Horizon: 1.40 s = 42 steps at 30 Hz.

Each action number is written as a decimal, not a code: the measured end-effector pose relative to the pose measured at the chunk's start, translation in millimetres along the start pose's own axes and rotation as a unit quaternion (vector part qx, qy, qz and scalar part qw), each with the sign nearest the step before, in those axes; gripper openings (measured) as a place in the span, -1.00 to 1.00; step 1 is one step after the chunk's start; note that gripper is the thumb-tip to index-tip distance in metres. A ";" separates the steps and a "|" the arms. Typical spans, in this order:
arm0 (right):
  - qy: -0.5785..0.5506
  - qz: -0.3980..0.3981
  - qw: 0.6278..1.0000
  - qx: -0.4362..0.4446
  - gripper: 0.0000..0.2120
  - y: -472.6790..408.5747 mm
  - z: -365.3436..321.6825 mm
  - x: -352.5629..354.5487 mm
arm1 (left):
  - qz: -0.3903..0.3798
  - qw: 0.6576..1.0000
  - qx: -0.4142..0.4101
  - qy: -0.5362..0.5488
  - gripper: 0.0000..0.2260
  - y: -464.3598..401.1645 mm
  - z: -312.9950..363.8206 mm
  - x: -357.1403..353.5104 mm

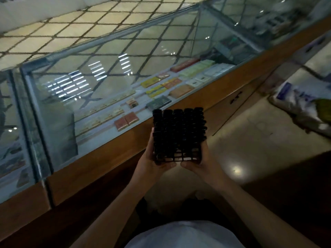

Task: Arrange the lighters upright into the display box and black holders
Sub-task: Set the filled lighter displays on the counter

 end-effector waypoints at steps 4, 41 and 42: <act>-0.049 0.068 0.997 -0.003 -0.17 9.0 12.3 66.2 | -0.050 0.997 -0.024 -0.046 -0.17 -35.4 24.3 -63.7; -0.015 0.585 0.795 -0.162 -0.05 7.6 188.2 628.0 | -0.550 0.811 -0.105 -0.169 -0.37 -374.0 139.4 -723.4; 0.009 0.589 0.787 -0.181 -0.03 11.8 199.2 644.0 | -0.557 0.807 -0.103 -0.167 -0.36 -377.5 141.4 -744.8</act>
Point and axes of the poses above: each hand's wrist, its own y-axis away from the middle knuckle, its own x-axis out of the back of the hand, z = x × y, the point moved 5 cm from there along -y, towards the middle knuckle, and after that the axes turned 8 degrees about y, right-handed, at the moved point
